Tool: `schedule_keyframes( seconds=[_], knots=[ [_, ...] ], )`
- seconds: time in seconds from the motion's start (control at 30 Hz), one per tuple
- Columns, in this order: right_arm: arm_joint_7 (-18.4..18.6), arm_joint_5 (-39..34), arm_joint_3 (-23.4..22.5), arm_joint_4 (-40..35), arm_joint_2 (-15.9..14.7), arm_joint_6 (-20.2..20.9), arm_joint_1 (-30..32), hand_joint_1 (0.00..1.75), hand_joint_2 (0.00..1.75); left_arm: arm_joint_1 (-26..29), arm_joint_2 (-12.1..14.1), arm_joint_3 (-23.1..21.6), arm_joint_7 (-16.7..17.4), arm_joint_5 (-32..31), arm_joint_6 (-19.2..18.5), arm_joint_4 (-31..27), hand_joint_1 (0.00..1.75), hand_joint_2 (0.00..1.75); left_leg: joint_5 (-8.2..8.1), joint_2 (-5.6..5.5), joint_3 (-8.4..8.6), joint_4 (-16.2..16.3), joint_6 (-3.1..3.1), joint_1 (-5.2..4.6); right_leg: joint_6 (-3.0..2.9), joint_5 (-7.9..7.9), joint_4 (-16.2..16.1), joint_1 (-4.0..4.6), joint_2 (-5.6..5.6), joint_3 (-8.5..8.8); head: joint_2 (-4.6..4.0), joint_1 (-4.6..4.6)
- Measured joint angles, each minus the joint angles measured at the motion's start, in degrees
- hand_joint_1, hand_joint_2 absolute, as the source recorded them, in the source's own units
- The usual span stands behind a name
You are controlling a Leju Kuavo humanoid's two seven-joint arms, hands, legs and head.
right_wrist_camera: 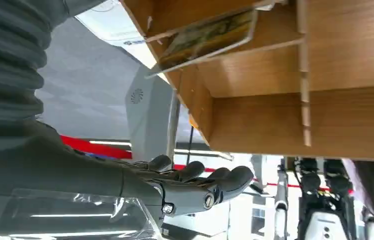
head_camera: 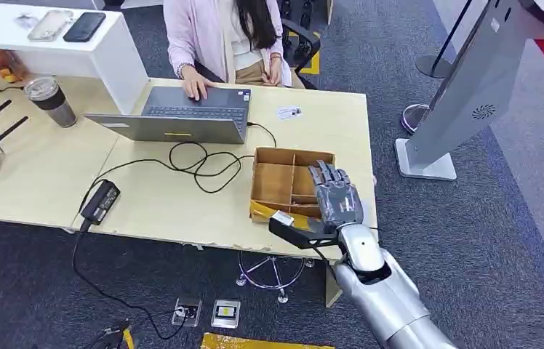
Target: Pass the card to the sensor for recognition and then transmit it.
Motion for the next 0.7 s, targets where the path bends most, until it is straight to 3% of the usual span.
schedule_keyframes(
  seconds=[0.7],
  knots=[
    [-1.01,-1.79,-1.44,1.95,-1.51,0.63,-0.05,0.00,1.75,-0.53,0.00,-0.18,0.83,-0.09,0.00,0.00,0.00,0.00,0.00,0.01,0.00,0.00,0.00,0.00,0.00,0.00,0.00,0.00,0.01,0.00,0.00,0.00]
  ],
)
